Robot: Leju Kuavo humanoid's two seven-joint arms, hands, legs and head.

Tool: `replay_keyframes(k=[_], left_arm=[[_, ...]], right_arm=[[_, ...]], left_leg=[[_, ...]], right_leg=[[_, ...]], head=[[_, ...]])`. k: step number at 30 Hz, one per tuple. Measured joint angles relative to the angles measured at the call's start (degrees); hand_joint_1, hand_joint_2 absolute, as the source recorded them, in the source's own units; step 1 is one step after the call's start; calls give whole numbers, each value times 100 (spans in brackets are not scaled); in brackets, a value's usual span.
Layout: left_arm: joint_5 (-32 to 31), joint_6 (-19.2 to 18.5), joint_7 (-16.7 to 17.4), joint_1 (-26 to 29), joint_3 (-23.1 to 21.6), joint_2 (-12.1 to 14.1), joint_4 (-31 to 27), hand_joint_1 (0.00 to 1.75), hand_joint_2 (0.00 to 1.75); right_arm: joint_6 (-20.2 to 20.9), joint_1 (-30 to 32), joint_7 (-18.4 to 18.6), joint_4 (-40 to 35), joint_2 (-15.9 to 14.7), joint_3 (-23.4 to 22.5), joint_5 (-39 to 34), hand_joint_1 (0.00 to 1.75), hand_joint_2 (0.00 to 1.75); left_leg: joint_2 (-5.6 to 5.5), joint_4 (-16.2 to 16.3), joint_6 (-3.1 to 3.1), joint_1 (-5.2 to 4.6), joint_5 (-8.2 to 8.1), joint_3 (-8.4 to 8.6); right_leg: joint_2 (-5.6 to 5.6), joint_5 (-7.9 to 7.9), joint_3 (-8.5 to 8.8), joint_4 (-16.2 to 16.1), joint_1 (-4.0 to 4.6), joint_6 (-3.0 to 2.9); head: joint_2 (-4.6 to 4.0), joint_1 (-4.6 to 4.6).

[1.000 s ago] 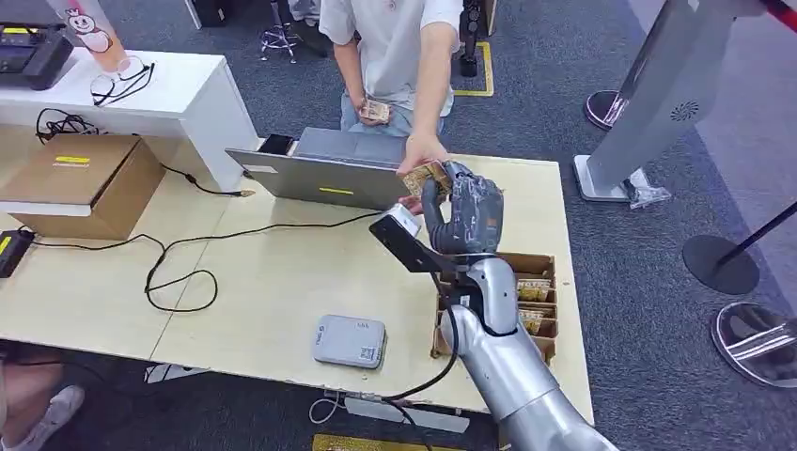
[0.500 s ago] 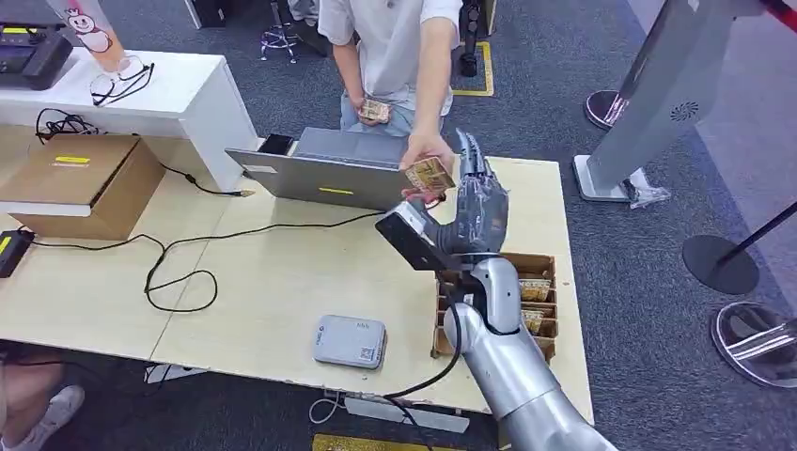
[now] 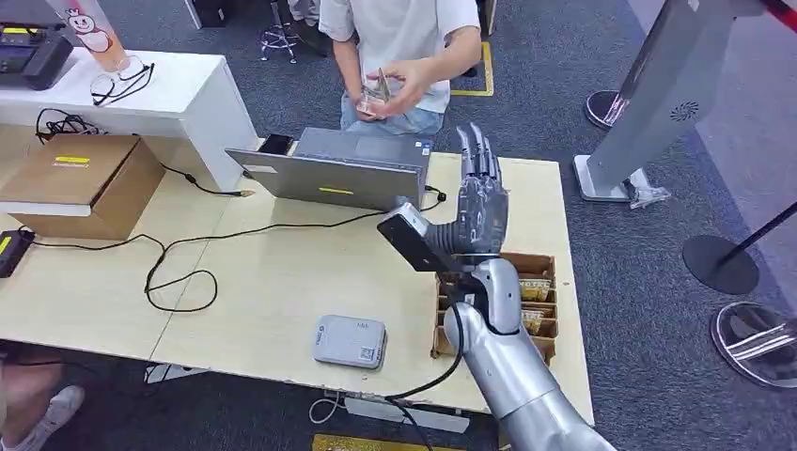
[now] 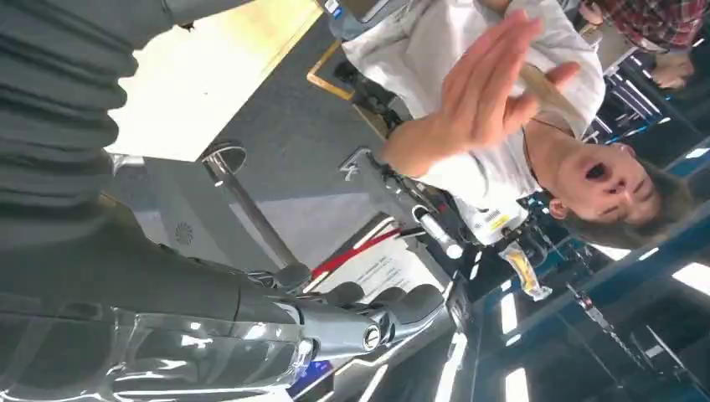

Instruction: Pass the card to the sensor for recognition and then transmit it.

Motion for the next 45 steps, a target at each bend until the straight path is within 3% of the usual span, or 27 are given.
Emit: replay_keyframes(k=[14, 30, 42, 43, 45], left_arm=[[63, 9, -81, 12, -46, 4, 0, 0, 0], [111, 7, -160, 57, -46, 30, 0, 0, 0], [153, -61, -201, 149, -44, 24, -13, 0, 0], [153, -61, -201, 149, -44, 24, -15, 0, 0], [153, -63, -201, 150, -44, 24, -28, 0, 0]], right_arm=[[127, 446, -232, -776, -72, 11, 72, 0, 0], [-46, 1378, -483, -1763, -529, 74, 171, 0, 0], [155, 2000, -743, -2135, -699, 76, 22, 0, 0], [155, 2018, -756, -2144, -708, 76, 20, 0, 175], [155, 2044, -778, -2151, -721, 79, 4, 0, 175]], left_leg=[[0, 0, 0, 0, 0, -1], [-1, 0, 0, -1, -3, -3], [-1, 0, 1, 0, -4, -3], [-1, 0, 1, 0, -4, -3], [-1, 0, 1, 0, -4, -3]], right_leg=[[0, 0, -1, -1, 0, 0], [-2, -1, -1, -3, 0, 1], [-1, -2, -2, -3, 0, 1], [-1, -2, -2, -3, 0, 1], [-1, -2, -2, -3, 0, 1]], head=[[0, -2], [0, 0], [0, -2], [0, -2], [0, -2]])
